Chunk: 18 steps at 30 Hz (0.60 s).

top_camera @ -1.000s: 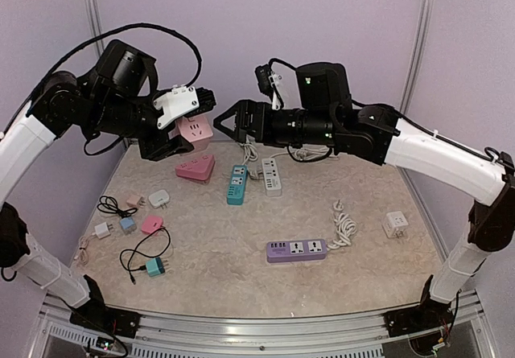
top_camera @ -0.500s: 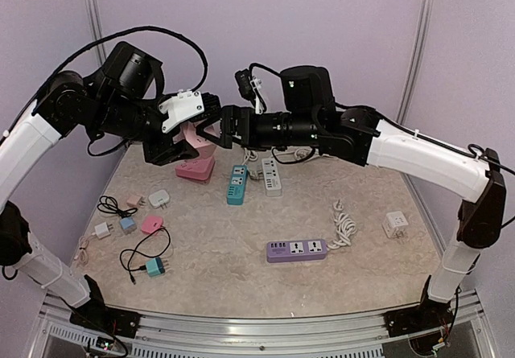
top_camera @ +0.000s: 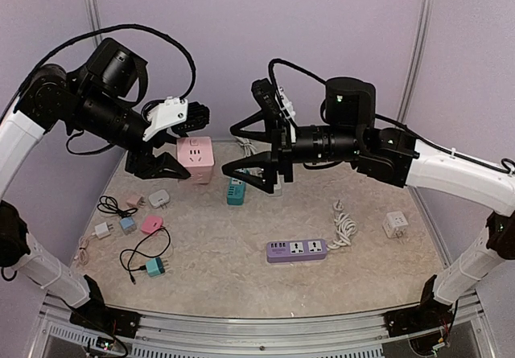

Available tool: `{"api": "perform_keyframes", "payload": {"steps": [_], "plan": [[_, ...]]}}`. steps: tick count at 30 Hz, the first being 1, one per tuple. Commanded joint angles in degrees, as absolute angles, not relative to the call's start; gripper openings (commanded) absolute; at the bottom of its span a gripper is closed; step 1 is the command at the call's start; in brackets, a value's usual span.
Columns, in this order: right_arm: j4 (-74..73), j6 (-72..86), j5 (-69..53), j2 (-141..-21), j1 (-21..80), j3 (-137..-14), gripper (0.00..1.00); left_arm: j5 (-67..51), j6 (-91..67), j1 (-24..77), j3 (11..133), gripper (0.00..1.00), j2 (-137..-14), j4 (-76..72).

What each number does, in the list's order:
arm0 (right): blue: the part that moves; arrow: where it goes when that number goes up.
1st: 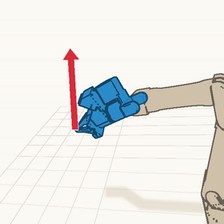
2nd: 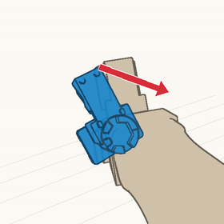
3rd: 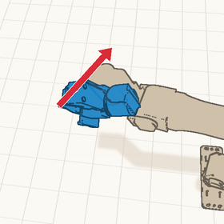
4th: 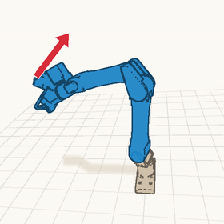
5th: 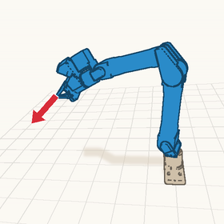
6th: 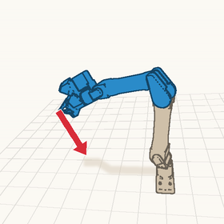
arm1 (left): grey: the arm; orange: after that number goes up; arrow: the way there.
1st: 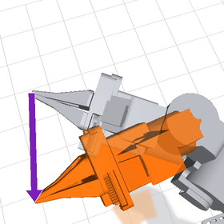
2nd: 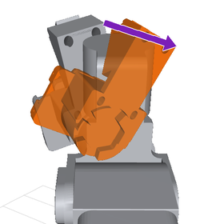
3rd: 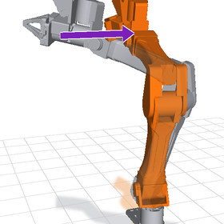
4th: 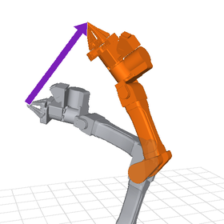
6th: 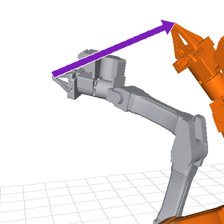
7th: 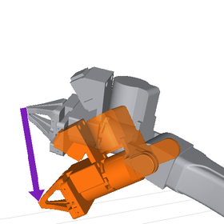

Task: Insert the plug
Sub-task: Adjust the plug.

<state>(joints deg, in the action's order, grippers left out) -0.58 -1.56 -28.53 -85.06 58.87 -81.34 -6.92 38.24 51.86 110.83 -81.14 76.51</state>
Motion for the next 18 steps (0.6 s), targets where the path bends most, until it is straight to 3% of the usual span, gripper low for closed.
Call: {"api": "perform_keyframes", "payload": {"steps": [1, 11, 13, 16, 18], "plan": [[1.6, -7.0, -33.2, -89.5, 59.7, -83.5, 1.00, -12.0, 39.0, 52.3, 113.6, 0.00, -79.9, 78.4], [3.4, -7.9, -31.0, -94.7, 61.4, -87.8, 0.98, -12.9, 39.2, 52.4, 113.6, 0.00, -79.9, 79.1], [4.7, -7.7, -30.8, -94.6, 61.4, -87.3, 0.89, -13.1, 39.2, 52.3, 113.6, 0.00, -79.8, 79.2], [5.7, -6.8, -30.9, -95.0, 61.4, -87.4, 0.68, -13.5, 39.3, 52.3, 113.6, 0.00, -79.8, 79.4], [5.3, -6.4, -31.5, -95.6, 61.4, -88.2, 0.62, -14.1, 39.2, 52.3, 113.7, 0.00, -79.9, 79.4]]}}
